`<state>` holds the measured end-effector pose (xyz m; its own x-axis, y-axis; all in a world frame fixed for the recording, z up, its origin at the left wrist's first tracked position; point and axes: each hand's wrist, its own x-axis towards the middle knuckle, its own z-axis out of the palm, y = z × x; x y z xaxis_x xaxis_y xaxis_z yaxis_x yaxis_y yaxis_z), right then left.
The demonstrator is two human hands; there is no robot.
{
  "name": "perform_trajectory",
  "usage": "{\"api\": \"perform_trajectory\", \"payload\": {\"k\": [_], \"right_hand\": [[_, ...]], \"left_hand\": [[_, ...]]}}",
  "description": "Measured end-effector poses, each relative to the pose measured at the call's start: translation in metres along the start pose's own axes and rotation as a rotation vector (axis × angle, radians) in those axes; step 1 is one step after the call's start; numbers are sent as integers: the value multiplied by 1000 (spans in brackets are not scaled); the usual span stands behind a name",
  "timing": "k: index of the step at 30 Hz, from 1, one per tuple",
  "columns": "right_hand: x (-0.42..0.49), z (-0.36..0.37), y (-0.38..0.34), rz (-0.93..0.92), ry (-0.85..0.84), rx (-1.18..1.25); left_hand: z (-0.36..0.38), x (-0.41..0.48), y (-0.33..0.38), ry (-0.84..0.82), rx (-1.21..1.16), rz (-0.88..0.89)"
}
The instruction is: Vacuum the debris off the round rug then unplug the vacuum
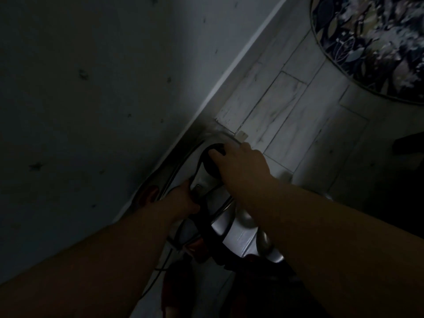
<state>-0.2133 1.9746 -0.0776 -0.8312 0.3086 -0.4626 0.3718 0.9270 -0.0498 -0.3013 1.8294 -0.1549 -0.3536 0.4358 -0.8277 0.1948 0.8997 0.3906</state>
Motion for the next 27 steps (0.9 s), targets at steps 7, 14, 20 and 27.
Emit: {"api": "perform_trajectory", "payload": {"k": [7, 14, 20, 27], "right_hand": [[-36, -79, 79, 55, 63, 42], [-45, -172, 182, 150, -3, 1], [-28, -219, 277, 208, 29, -57], [26, -239, 382, 257, 41, -51]], "left_hand": [[-28, -41, 115, 26, 127, 48], [-56, -55, 254, 69, 205, 169], [-70, -25, 361, 66, 215, 236], [-79, 46, 465, 49, 216, 246]]}}
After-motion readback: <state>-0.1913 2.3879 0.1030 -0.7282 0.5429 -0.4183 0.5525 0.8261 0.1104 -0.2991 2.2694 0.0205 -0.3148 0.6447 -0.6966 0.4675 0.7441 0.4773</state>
